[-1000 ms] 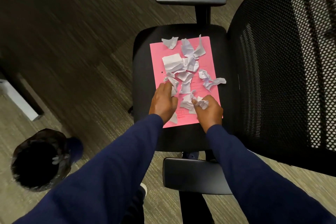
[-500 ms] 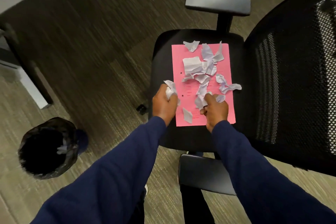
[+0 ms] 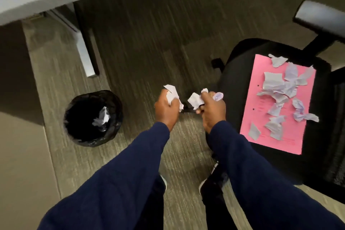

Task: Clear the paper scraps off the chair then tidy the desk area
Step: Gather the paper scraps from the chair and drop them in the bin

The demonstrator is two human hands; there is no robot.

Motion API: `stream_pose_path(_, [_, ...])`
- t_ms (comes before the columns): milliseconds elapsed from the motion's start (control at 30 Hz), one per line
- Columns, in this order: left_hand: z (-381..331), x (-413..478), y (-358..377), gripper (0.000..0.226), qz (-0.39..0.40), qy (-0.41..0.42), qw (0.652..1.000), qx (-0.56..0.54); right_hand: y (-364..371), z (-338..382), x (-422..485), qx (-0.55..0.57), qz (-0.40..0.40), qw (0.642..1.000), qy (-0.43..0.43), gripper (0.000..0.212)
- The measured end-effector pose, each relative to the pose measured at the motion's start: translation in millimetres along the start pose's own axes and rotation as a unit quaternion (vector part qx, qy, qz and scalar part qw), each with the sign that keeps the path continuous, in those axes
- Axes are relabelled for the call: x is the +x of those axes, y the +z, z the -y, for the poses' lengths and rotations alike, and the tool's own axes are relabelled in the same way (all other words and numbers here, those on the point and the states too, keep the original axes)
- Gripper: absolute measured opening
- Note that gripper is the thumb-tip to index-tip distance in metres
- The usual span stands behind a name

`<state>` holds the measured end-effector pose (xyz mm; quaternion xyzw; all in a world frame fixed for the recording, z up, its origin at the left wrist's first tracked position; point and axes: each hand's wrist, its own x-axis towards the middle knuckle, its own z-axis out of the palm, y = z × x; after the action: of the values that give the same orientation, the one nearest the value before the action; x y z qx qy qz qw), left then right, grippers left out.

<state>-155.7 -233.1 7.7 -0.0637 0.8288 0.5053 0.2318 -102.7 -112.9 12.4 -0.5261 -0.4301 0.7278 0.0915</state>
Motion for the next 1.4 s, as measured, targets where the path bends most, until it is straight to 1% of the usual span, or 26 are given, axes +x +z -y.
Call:
stream_pose_path(133, [41, 25, -79, 0.008, -0.060, -0.030, 0.998, -0.012, 83, -34, -16, -0.034, 0.053, 0.998, 0.029, 0.039])
stream_pose_path(267, [89, 48, -151, 0.008, -0.114, -0.066, 0.991, -0.014, 163, -75, -30, -0.075, 0.095, 0.991, 0.062, 0.035])
stream_pose_path(400, [146, 69, -216, 0.011, -0.179, -0.079, 0.981, 0.010, 239, -133, -42, -0.144, 0.144, 0.976, 0.083, 0.039])
stream_pose_path(500, [182, 82, -248, 0.017, -0.211, -0.101, 0.972, 0.005, 281, -174, -44, -0.180, 0.174, 0.963, 0.102, 0.040])
stream_pose_path(600, [217, 94, -266, 0.019, -0.238, -0.143, 0.961, -0.009, 312, -210, -39, -0.208, 0.206, 0.947, 0.134, 0.029])
stream_pose_path(700, [245, 106, -276, 0.025, -0.246, -0.170, 0.954, -0.014, 333, -241, -29, -0.238, 0.205, 0.936, 0.158, 0.011])
stream_pose_path(767, [263, 114, -281, 0.028, -0.242, -0.187, 0.952, -0.026, 343, -262, -22, -0.253, 0.213, 0.927, 0.179, 0.006])
stream_pose_path(800, [272, 119, -283, 0.027, -0.240, -0.194, 0.951, -0.031, 348, -272, -18, -0.261, 0.222, 0.920, 0.190, 0.006])
stream_pose_path(900, [292, 130, -286, 0.025, -0.248, -0.200, 0.947, -0.030, 356, -295, -8, -0.292, 0.248, 0.901, 0.203, 0.031])
stream_pose_path(967, [301, 137, -287, 0.028, -0.249, -0.210, 0.945, -0.041, 359, -306, -4, -0.303, 0.263, 0.894, 0.198, 0.037])
stream_pose_path(1033, [308, 142, -288, 0.031, -0.247, -0.217, 0.943, -0.046, 360, -312, 0, -0.312, 0.275, 0.889, 0.191, 0.035])
stream_pose_path(1067, [312, 145, -288, 0.033, -0.246, -0.217, 0.943, -0.045, 362, -316, 1, -0.312, 0.285, 0.886, 0.191, 0.031])
stream_pose_path(1133, [318, 147, -288, 0.035, -0.247, -0.208, 0.945, -0.053, 364, -319, 2, -0.314, 0.299, 0.880, 0.196, 0.014])
stream_pose_path(1167, [320, 148, -288, 0.038, -0.248, -0.203, 0.946, -0.059, 364, -321, 1, -0.317, 0.301, 0.877, 0.200, 0.015])
stream_pose_path(1200, [321, 148, -288, 0.047, -0.245, -0.201, 0.947, -0.062, 364, -321, 0, -0.317, 0.306, 0.874, 0.207, 0.016])
stream_pose_path(1267, [320, 147, -289, 0.068, -0.234, -0.202, 0.949, -0.065, 362, -320, -2, -0.313, 0.315, 0.869, 0.217, 0.028])
stream_pose_path(1300, [319, 146, -289, 0.074, -0.229, -0.201, 0.950, -0.065, 360, -319, -3, -0.311, 0.316, 0.868, 0.221, 0.030])
stream_pose_path(1400, [311, 141, -287, 0.077, -0.225, -0.202, 0.951, -0.061, 353, -309, -4, -0.304, 0.302, 0.877, 0.218, 0.022])
